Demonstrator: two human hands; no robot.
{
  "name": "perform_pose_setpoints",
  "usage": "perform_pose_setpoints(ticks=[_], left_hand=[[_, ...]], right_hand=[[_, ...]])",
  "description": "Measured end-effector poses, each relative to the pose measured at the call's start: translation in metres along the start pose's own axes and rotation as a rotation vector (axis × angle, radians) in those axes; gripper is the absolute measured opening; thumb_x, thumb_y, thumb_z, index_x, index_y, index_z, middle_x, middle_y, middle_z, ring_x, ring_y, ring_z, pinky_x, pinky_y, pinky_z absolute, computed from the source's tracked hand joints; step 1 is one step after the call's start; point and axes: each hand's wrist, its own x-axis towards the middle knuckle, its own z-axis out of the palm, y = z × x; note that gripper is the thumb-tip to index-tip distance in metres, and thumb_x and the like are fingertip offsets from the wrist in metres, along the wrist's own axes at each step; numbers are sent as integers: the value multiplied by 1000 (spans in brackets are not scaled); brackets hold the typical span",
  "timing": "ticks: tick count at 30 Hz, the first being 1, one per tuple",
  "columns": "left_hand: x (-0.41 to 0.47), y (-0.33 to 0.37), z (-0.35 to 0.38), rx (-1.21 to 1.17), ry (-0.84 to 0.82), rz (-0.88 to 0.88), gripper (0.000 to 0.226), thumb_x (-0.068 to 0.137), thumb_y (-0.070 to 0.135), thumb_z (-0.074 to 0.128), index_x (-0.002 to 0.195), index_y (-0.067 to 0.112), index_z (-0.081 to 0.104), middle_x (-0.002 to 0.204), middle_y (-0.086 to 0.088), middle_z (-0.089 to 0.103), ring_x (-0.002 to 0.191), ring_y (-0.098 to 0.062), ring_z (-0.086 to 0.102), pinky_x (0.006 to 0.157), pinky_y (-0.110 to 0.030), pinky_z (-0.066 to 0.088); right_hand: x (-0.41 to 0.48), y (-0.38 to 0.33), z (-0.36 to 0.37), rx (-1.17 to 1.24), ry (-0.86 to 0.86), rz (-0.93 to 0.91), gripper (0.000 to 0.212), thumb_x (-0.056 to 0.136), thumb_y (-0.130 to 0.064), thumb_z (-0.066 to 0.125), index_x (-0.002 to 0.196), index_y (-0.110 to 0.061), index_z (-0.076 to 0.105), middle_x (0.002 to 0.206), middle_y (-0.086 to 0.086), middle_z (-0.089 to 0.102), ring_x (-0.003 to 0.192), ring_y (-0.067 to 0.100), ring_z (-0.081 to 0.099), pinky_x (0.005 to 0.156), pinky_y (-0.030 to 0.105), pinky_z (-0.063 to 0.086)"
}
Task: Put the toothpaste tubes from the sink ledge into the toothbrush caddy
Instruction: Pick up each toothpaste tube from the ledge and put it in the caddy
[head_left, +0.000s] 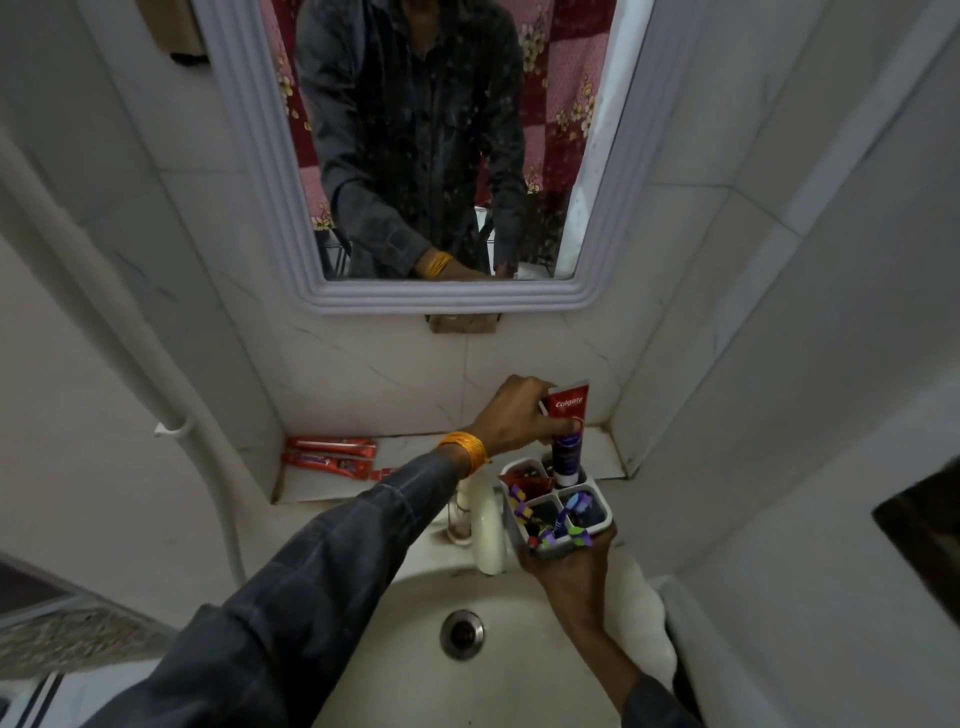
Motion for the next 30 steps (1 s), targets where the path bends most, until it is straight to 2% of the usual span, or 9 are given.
perform_pose_setpoints(ticks=[4, 6, 10, 14, 16, 19, 22, 25, 30], left_hand=[[-2, -1, 1, 116, -10, 0, 37, 80, 35, 76, 104, 7, 72, 97, -11, 76, 78, -20, 70, 73, -30, 57], [-4, -7, 6, 125, -91, -18, 31, 80, 35, 76, 96, 9, 73, 92, -8, 76, 74, -17, 67, 67, -25, 52], [-10, -14, 15, 137, -291, -19, 20, 84, 31, 71, 92, 14, 78, 95, -3, 76, 78, -14, 65, 68, -27, 51], [-14, -14, 11, 84, -338, -50, 23, 85, 31, 64, 85, 13, 78, 83, -3, 76, 71, -17, 68, 65, -27, 53], [-18, -18, 1, 9, -286, -77, 22, 89, 27, 62, 81, 12, 76, 78, 0, 74, 67, -10, 65, 64, -19, 51], [-28, -45, -20, 43, -93, -153, 24, 93, 25, 58, 96, 8, 76, 98, -8, 77, 89, -20, 70, 83, -32, 56], [-49, -95, -37, 341, -20, -326, 23, 91, 22, 61, 106, 9, 72, 114, -13, 72, 106, -32, 66, 92, -36, 52], [-80, -138, -34, 475, -148, -492, 35, 87, 25, 67, 119, 11, 64, 127, -13, 63, 117, -32, 59, 99, -34, 47], [-97, -162, -13, 620, -191, -473, 32, 89, 27, 61, 117, 10, 59, 123, -16, 60, 112, -34, 58, 92, -36, 44]], right_hand=[[5, -9, 8, -49, 127, -64, 112, 52, -7, 105, 145, -27, 46, 137, 0, 66, 124, 16, 70, 94, 31, 64], [7, -21, 11, -35, 125, -135, 105, 55, 4, 103, 132, -46, 52, 126, -16, 71, 115, 8, 73, 91, 22, 62], [9, -19, 11, -60, 154, -194, 103, 55, 7, 102, 125, -52, 56, 119, -21, 73, 110, 6, 74, 90, 23, 63], [6, -7, 10, -31, 141, -144, 103, 56, 7, 102, 140, -27, 55, 132, 3, 71, 120, 20, 72, 94, 30, 64], [7, -12, 11, -38, 155, -140, 107, 54, 10, 101, 132, -48, 56, 125, -5, 74, 115, 14, 74, 92, 28, 63], [7, -15, 14, 6, 169, -121, 118, 54, 22, 95, 112, -72, 53, 110, -14, 73, 98, -14, 71, 80, 9, 58], [3, -8, 11, -17, 158, -69, 109, 55, 20, 96, 128, -43, 46, 126, 8, 68, 107, -13, 69, 82, 5, 56], [2, 1, 7, -45, 113, -33, 111, 56, 15, 98, 144, -17, 38, 142, 16, 62, 127, 20, 68, 93, 15, 60], [4, 7, 6, 15, 66, -41, 111, 56, 23, 94, 147, -3, 34, 145, 22, 58, 121, -1, 67, 89, 9, 57]])
